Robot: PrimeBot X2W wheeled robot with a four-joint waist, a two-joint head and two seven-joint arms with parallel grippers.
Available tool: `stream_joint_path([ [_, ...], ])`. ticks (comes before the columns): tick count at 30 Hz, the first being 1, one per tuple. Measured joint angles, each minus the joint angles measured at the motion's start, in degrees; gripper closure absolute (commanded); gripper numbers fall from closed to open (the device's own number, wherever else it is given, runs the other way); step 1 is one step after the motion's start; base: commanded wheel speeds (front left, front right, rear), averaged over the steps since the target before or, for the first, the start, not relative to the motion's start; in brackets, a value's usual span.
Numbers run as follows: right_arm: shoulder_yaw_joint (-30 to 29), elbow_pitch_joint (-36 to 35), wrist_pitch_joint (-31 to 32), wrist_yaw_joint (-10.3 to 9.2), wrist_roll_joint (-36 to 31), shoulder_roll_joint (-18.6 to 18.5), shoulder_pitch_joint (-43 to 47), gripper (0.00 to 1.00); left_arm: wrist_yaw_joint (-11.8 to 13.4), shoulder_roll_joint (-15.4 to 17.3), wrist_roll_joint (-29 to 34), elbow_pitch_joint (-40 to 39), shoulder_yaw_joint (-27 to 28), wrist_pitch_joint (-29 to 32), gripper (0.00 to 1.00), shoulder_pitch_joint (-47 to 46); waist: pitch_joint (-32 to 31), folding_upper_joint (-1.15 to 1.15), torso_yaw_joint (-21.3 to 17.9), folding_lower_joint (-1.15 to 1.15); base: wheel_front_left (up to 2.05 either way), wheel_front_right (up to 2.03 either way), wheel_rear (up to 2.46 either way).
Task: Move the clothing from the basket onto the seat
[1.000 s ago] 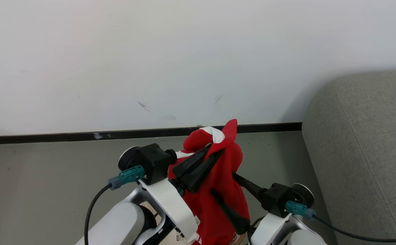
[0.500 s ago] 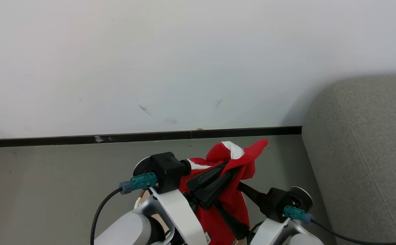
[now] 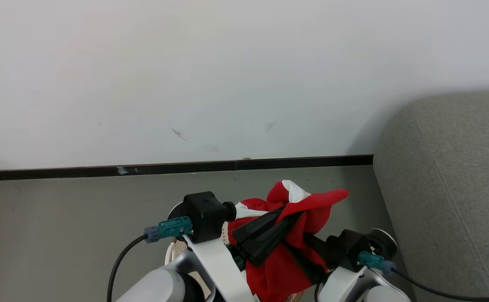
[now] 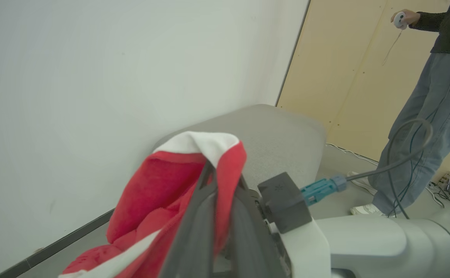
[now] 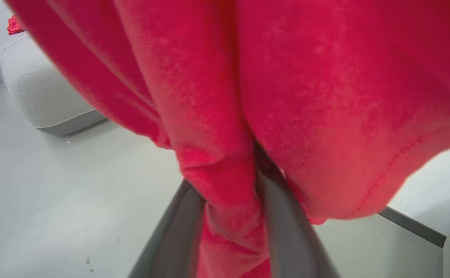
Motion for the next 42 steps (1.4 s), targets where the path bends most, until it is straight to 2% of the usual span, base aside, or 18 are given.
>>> stream_joint_path([
  [1,0.1,0.1,0.0,0.0,0.1,0.0,0.0,1.0,0.0,0.0,-0.1,-0.2,0.0,0.0,1.0,0.2,0.0,0.0,0.0,0.0,0.0,0.0,0.0],
  [5,0.9,0.1,0.0,0.0,1.4,0.4,0.0,1.0,0.4,0.3,-0.4,-0.7,0.1,0.8,1.0,0.5,0.3,0.0,0.2,0.0,0.0,0.0,0.0],
  [9,1.6,-0.1,0.0,0.0,1.9,0.6,0.0,1.0,1.3,0.8,-0.6,-0.5,0.8,1.0,0.75,0.7,0.6,0.0,0.2,0.0,0.0,0.0,0.0],
  [14,1.7,-1.1,0.0,0.0,2.8,0.7,0.0,1.0,2.0,1.4,-1.0,1.2,1.7,1.2,0.58,2.3,1.0,0.0,0.0,0.0,0.0,0.0,0.0],
  [15,1.6,-1.2,0.0,0.0,3.1,0.8,0.0,1.0,2.4,1.5,-1.1,1.6,2.0,1.4,0.53,2.7,1.0,0.0,0.0,0.0,0.0,0.0,0.0],
  [17,1.3,-1.4,0.0,0.0,3.6,0.9,0.0,1.0,2.5,1.8,-1.4,2.1,2.1,1.5,0.1,2.9,1.2,0.0,-0.2,0.0,0.0,0.0,0.0],
  [18,0.9,-1.5,0.0,0.0,3.9,1.0,0.1,1.0,2.5,1.8,-1.4,2.4,2.2,1.5,0.0,2.9,1.3,0.0,-0.3,0.0,0.0,0.0,0.0],
  [29,-4.6,-2.4,0.0,0.0,9.6,1.7,2.5,1.0,2.5,2.0,-1.5,4.4,3.4,-0.6,0.0,4.4,1.8,0.0,-1.7,0.0,0.0,0.0,0.0],
  [42,-8.5,-3.2,0.0,0.0,9.8,1.4,2.9,1.0,2.3,2.9,-1.4,4.8,4.0,-4.2,0.0,6.5,2.5,0.0,-4.0,0.0,0.0,0.0,0.0],
])
